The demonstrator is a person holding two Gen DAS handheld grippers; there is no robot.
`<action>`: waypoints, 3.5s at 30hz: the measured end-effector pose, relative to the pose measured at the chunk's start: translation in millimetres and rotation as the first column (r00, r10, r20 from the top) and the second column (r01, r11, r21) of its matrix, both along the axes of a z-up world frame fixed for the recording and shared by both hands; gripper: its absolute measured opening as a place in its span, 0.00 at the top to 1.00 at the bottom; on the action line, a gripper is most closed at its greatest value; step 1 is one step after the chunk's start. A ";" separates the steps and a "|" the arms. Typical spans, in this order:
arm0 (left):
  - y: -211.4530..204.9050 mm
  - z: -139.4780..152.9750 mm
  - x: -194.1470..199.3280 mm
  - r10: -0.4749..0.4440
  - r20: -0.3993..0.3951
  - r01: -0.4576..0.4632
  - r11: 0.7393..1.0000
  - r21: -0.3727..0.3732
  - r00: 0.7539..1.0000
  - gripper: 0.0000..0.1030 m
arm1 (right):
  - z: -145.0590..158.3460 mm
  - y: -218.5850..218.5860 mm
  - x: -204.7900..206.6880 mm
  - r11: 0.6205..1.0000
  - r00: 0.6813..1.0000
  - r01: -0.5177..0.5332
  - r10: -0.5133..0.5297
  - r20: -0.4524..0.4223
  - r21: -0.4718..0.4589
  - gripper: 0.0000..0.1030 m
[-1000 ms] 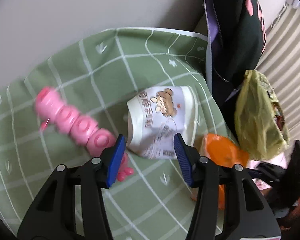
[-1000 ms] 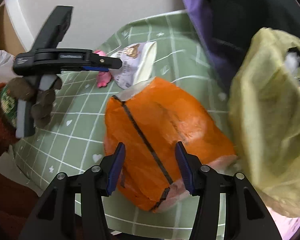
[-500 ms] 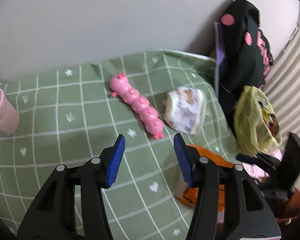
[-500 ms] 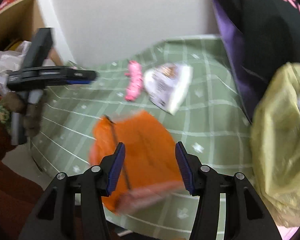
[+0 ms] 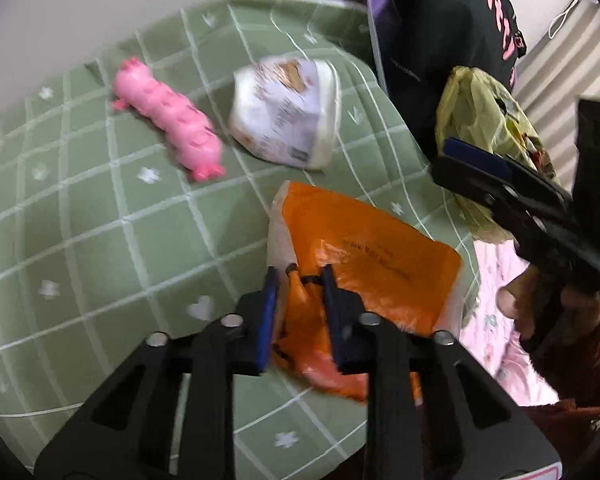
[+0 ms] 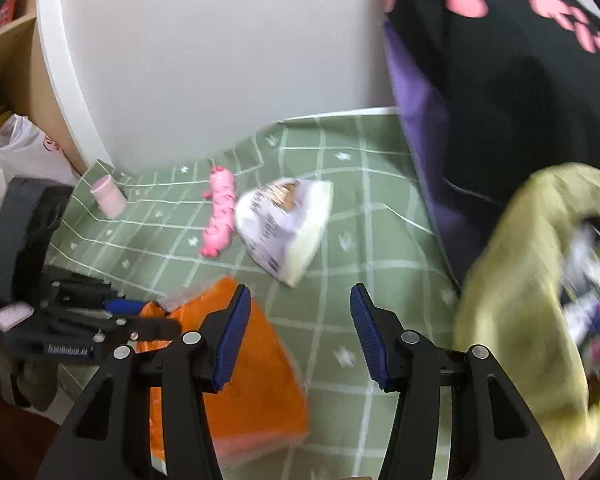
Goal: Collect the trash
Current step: 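Grasp the orange plastic bag with the left gripper, then grasp the rim of the white bear-print paper cup with the right gripper, then carry the orange bag and paper cup over the yellow bag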
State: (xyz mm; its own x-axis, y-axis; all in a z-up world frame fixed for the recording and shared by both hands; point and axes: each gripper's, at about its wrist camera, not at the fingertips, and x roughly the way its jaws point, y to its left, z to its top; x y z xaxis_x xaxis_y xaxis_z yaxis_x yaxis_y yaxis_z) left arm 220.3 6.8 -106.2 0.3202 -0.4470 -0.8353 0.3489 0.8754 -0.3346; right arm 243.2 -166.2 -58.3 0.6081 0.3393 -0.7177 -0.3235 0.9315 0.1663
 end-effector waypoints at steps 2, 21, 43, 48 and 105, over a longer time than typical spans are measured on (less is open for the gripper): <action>18.4 6.8 0.6 0.067 0.031 -0.068 0.997 0.026 0.997 0.83 | 0.6 10.8 15.3 0.999 1.000 -0.031 0.031 0.001 -0.011 0.53; 130.0 19.0 11.8 0.392 0.104 -0.397 0.917 0.033 0.914 0.82 | -11.9 37.2 72.4 0.996 0.999 -0.012 0.017 -0.048 0.090 0.95; 80.4 22.2 18.7 0.251 0.160 -0.261 0.964 0.047 0.955 0.79 | -5.1 30.9 5.1 0.993 0.995 -0.052 0.043 -0.091 -0.106 0.95; 79.2 26.2 16.6 0.239 0.190 -0.254 0.966 0.057 0.952 0.79 | -3.2 46.0 -2.5 0.987 0.995 -0.087 0.078 -0.068 -0.133 0.94; 92.8 39.0 27.7 0.282 0.199 -0.286 0.958 -0.012 0.939 0.87 | 48.6 -11.3 -42.8 0.989 0.984 0.141 -0.135 0.119 -0.047 0.95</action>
